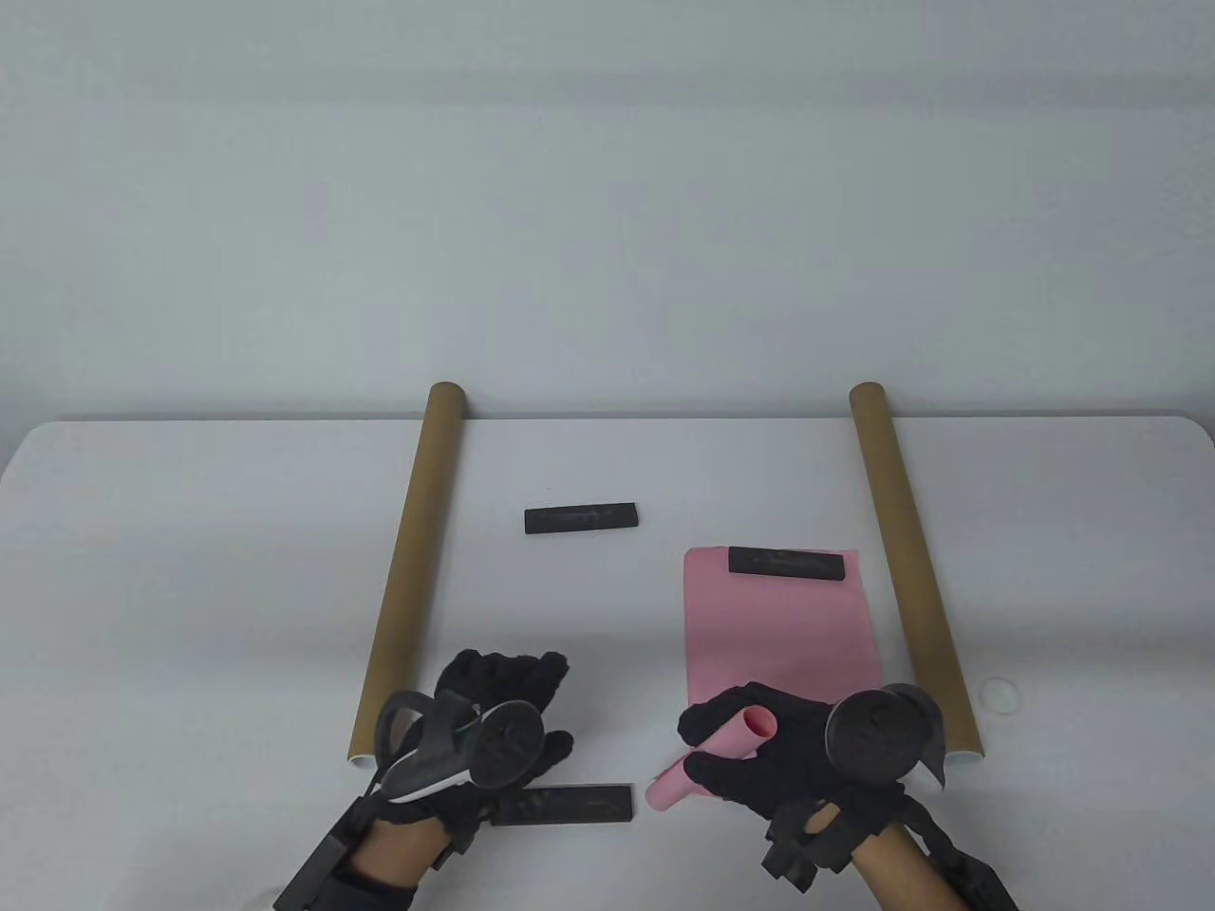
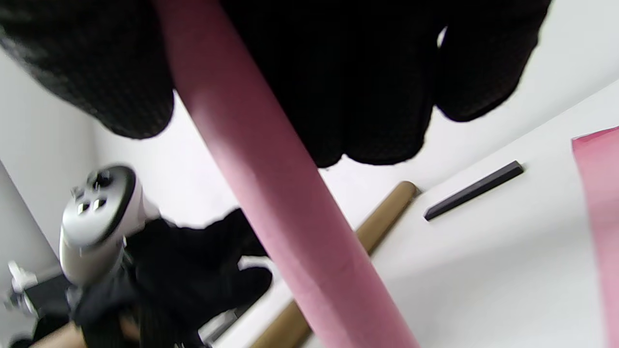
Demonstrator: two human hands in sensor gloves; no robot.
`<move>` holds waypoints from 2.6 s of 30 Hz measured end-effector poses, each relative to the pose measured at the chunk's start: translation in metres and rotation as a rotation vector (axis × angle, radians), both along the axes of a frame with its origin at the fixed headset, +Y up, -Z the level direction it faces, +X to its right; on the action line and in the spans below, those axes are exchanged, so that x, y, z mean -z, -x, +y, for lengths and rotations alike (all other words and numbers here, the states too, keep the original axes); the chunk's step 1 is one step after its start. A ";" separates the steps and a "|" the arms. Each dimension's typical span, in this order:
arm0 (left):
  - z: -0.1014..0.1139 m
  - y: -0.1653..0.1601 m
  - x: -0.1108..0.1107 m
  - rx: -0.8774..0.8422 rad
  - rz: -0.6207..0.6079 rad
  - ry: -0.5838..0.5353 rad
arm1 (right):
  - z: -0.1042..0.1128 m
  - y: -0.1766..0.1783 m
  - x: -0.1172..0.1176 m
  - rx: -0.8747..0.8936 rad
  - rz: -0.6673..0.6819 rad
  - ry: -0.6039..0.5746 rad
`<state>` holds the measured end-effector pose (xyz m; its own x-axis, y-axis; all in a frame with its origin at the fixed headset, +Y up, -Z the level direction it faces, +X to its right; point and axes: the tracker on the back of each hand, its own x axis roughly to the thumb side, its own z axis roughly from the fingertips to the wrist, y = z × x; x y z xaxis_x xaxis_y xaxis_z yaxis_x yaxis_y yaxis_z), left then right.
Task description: Roll up papers and store in mailing tubes
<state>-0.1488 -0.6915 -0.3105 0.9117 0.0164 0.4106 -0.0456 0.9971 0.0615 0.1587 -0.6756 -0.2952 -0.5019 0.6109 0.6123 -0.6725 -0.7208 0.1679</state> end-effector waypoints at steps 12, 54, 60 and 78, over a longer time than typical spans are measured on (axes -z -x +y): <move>0.009 0.050 0.023 0.002 0.309 0.017 | -0.017 0.021 -0.002 -0.234 0.034 -0.007; -0.044 0.107 0.164 0.096 1.019 0.662 | 0.011 -0.001 -0.016 -0.127 -0.137 -0.345; -0.017 0.119 0.135 0.205 0.995 0.437 | 0.013 -0.005 -0.014 -0.100 -0.155 -0.335; 0.026 0.094 0.029 0.153 0.673 -0.301 | 0.021 -0.059 0.008 0.076 -0.334 -0.244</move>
